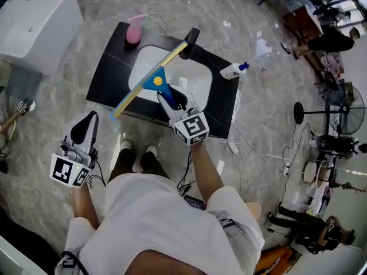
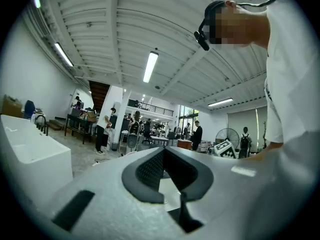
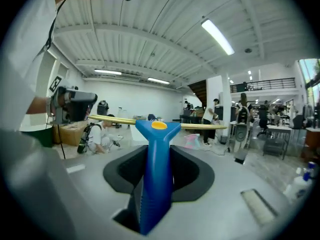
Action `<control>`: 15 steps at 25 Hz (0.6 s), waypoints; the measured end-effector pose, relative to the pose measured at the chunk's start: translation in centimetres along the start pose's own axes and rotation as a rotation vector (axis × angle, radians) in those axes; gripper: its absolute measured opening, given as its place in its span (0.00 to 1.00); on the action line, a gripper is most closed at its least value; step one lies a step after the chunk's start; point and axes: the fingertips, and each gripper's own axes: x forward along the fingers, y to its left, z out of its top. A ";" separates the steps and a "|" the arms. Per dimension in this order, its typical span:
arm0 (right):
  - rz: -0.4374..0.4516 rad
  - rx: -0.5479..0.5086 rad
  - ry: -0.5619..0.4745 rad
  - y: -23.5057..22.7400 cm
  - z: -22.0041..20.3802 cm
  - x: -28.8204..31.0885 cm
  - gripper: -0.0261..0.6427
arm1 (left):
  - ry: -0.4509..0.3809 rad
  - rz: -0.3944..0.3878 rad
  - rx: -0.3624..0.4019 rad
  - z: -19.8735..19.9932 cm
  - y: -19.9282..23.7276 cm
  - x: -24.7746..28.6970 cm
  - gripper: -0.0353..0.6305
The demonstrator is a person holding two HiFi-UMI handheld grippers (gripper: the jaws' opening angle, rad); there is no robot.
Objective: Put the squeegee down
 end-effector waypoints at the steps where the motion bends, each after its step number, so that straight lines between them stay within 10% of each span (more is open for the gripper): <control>1: 0.035 -0.009 0.023 0.0 -1.1 2.0 0.26 | -0.001 0.017 -0.003 -0.1 0.4 -0.4 0.05; 15: 0.252 -0.114 0.389 3.5 -18.0 21.8 0.26 | 0.033 0.136 -0.061 -1.9 4.6 -2.5 0.05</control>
